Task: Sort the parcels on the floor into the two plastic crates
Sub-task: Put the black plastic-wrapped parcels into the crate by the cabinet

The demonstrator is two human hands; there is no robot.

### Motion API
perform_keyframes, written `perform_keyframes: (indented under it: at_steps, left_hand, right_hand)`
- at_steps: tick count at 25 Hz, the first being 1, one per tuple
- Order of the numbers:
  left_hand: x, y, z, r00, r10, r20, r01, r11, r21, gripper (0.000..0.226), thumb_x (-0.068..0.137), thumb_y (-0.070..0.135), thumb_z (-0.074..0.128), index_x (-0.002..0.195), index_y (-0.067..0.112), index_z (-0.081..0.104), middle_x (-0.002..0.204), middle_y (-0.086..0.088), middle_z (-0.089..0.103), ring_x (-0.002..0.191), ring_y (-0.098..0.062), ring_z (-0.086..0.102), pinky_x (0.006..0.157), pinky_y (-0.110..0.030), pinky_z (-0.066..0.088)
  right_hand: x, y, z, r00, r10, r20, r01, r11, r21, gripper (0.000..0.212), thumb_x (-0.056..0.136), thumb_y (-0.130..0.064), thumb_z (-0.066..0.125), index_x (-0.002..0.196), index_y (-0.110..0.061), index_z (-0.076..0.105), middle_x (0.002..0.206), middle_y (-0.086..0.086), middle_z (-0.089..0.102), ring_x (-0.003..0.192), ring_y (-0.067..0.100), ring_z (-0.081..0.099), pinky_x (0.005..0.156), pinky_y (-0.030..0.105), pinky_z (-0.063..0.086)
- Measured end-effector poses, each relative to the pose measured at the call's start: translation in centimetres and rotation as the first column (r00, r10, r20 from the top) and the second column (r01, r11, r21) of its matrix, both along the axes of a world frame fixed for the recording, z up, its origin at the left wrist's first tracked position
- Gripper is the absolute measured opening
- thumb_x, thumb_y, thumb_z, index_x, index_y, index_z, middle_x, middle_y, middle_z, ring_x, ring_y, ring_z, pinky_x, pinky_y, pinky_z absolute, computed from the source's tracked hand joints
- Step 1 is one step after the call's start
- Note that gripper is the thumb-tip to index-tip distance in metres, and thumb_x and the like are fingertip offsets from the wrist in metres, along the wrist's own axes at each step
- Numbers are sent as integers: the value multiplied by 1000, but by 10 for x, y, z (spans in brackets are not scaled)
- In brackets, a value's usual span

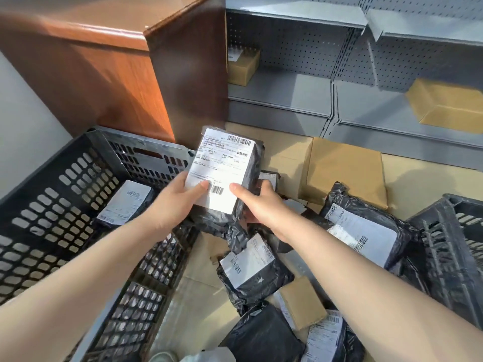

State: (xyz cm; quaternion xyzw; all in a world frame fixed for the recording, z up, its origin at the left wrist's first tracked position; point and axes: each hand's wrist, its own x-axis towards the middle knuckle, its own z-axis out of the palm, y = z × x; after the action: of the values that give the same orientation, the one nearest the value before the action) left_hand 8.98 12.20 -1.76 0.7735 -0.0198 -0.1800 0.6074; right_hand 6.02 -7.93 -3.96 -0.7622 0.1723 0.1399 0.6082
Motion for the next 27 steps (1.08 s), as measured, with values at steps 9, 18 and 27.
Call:
perform_keyframes:
  at_steps: [9, 18, 27]
  left_hand:
    - [34, 94, 19, 934, 356, -28, -357, 932, -57, 20, 97, 24, 59, 115, 18, 68, 104, 1, 76, 96, -24, 73, 87, -39, 56]
    - [45, 179, -17, 878, 474, -62, -469, 880, 75, 14, 93, 24, 64, 99, 15, 73, 91, -5, 77, 79, -23, 74, 65, -32, 56]
    - [17, 222, -113, 853, 462, -243, -365, 861, 354, 12, 88, 16, 71, 96, 8, 75, 92, -15, 75, 88, -34, 71, 92, -48, 55]
  right_hand:
    - [33, 82, 16, 993, 46, 107, -54, 996, 73, 66, 88, -67, 51, 137, -24, 42, 112, -9, 58, 109, 20, 61, 101, 47, 49]
    - [40, 118, 3, 843, 516, 150, -351, 739, -575, 49, 103, -48, 37, 150, -32, 37, 163, -6, 24, 152, 19, 7, 122, 46, 11]
    - [45, 138, -16, 767, 640, -40, -455, 500, -737, 72, 94, -68, 40, 153, -29, 29, 167, -5, -9, 153, 25, -11, 123, 49, 1]
